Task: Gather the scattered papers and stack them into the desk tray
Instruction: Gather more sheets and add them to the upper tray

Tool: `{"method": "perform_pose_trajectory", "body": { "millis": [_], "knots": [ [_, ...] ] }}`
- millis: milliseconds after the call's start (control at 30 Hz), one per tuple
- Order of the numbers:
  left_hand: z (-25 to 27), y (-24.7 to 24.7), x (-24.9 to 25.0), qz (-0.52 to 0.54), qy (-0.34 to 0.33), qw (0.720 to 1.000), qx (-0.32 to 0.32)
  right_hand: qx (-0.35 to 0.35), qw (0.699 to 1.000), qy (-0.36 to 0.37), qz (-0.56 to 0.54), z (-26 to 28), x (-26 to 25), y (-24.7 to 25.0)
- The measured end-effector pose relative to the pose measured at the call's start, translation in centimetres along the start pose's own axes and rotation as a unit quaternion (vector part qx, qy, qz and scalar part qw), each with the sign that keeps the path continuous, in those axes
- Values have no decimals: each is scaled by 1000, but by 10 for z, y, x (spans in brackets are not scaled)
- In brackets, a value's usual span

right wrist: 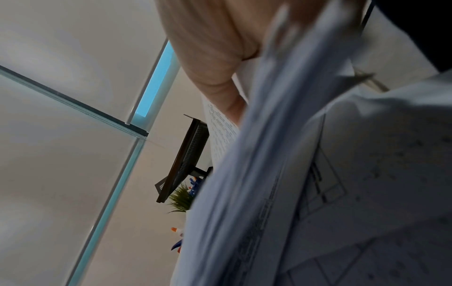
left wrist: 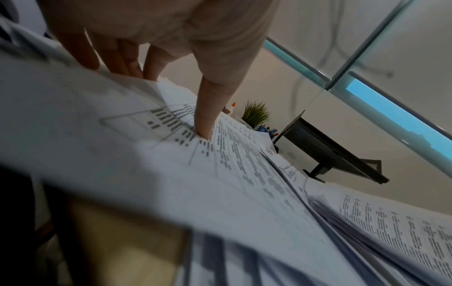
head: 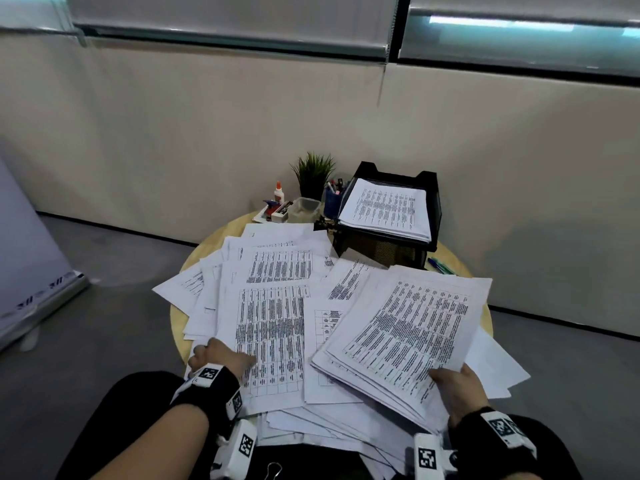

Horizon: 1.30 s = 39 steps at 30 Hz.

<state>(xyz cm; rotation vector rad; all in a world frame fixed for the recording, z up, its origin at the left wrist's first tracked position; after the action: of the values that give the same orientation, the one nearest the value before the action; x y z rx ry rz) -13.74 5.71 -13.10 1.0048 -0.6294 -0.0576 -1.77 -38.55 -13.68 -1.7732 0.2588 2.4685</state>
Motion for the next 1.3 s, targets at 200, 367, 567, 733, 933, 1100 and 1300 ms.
{"method": "perform_pose_trajectory", "body": {
  "millis": [200, 367, 567, 733, 933, 1100, 1300],
  "knots": [
    [4, 7, 1, 46, -19, 998, 39, 19, 998, 19, 53, 0, -1, 11],
    [2, 9, 1, 154, -64, 985, 41, 20, 999, -18, 19, -4, 15, 11],
    [-10, 18, -4, 166, -67, 980, 89, 20, 999, -33, 13, -3, 16, 8],
    [-16, 1, -5, 56, -23, 998, 8, 1, 999, -30, 24, -2, 15, 4],
    [-15, 4, 4, 34, -20, 998, 39, -2, 1000, -25, 18, 2, 11, -1],
    [-14, -1, 18, 118, -119, 986, 26, -6, 999, -31, 9, 4, 9, -2],
    [-23, 16, 50, 178, -155, 972, 25, -3, 1000, -9, 29, 6, 4, -2]
  ]
}}
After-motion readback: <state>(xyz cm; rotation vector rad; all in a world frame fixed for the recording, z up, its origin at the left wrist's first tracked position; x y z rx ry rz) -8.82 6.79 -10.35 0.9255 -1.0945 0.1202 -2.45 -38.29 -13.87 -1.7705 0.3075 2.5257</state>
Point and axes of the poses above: each hand's wrist, its own z-axis away from the middle knuckle, its own y-axis out of the back of the hand, x = y × z, the point moved 8 cm from there along -z, towards the middle knuckle, and after that the axes turned 1 degree about y, right-handed, at the moved point
